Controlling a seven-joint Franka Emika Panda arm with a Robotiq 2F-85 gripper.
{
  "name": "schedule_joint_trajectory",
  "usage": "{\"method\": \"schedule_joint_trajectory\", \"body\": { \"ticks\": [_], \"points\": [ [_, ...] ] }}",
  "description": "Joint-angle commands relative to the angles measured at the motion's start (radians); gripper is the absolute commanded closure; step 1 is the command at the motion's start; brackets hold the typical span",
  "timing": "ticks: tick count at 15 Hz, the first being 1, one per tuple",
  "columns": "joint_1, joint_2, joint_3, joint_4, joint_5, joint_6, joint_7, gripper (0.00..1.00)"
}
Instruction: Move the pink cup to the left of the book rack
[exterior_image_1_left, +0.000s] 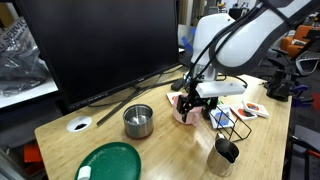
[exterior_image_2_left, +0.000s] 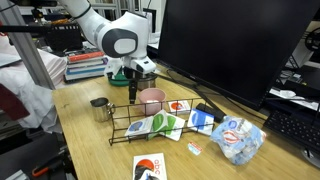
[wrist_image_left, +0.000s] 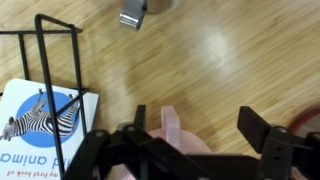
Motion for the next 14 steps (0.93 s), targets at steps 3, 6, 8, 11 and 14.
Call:
{"method": "schedule_joint_trajectory", "body": {
  "ticks": [3,6,8,11,14],
  "points": [
    [0.009,-0.124,0.009,-0.059,-0.008,-0.026,-0.01,0.0],
    [0.001,-0.193,0.026,-0.094,0.014,-0.046,-0.031,0.0],
    [0.002,-0.17,0.028,-0.072,0.007,-0.041,-0.011,0.0],
    [0.0,-0.204,0.033,-0.096,0.012,-0.052,-0.02,0.0],
    [-0.001,-0.204,0.033,-0.099,0.012,-0.052,-0.022,0.0]
  ]
}}
